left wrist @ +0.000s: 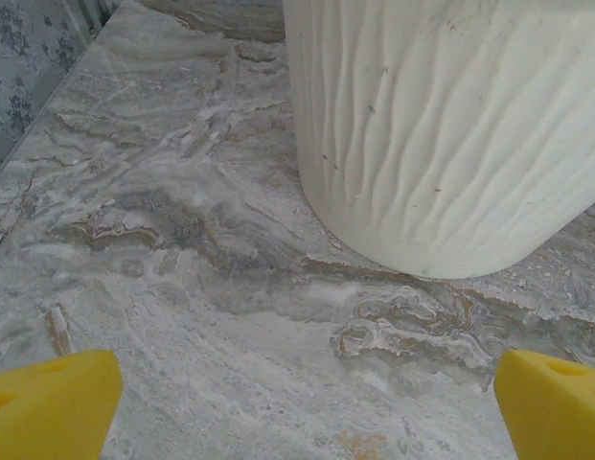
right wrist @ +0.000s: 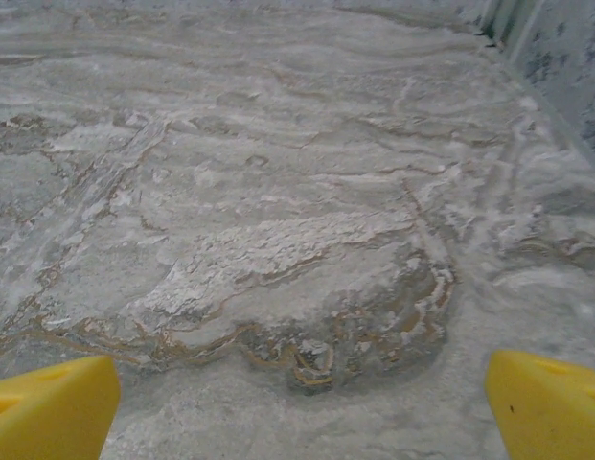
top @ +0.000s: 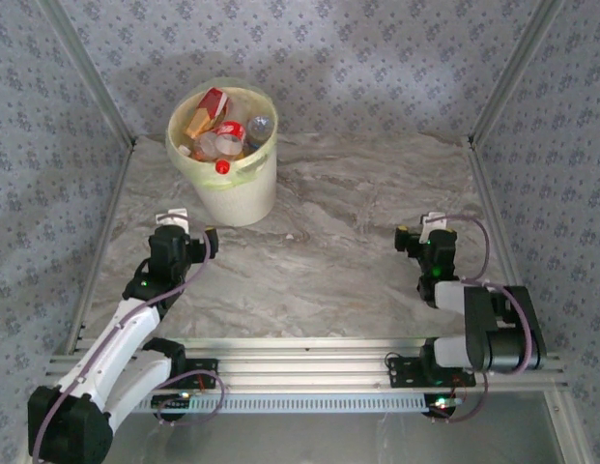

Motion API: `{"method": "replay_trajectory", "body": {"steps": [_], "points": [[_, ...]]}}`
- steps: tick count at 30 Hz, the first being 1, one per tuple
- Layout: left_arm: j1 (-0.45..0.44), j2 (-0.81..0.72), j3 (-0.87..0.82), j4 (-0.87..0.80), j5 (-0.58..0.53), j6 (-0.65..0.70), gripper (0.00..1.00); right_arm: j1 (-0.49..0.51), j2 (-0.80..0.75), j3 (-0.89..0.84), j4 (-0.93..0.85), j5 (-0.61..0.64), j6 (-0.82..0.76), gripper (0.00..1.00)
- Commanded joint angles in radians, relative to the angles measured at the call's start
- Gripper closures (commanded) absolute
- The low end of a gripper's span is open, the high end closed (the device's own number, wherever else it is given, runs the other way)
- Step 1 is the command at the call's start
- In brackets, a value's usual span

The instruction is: Put the plastic bottles in the bin

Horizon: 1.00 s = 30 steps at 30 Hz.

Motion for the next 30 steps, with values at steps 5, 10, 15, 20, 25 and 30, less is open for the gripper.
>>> {"method": "replay_trajectory", "body": {"steps": [5,10,15,20,25,30], "points": [[0.011,-0.027,-0.011,0.087,0.016,0.026,0.0,-0.026,0.124,0.007,0.204,-0.12,-0.035,0.0],[0.016,-0.006,-0.008,0.124,0.016,0.076,0.0,-0.044,0.149,0.105,0.054,-0.036,0.018,0.0],[0.037,0.004,-0.022,0.159,0.002,0.115,0.0,-0.03,0.15,0.111,0.044,-0.016,0.006,0.0],[0.089,0.061,-0.034,0.243,-0.001,0.162,0.0,-0.022,0.149,0.117,0.038,-0.014,-0.002,0.0],[0.138,0.171,-0.069,0.436,0.029,0.158,0.0,-0.023,0.149,0.117,0.037,-0.014,-0.002,0.0],[0.158,0.303,-0.096,0.617,0.044,0.197,0.0,-0.022,0.15,0.117,0.037,-0.015,-0.002,0.0]]}}
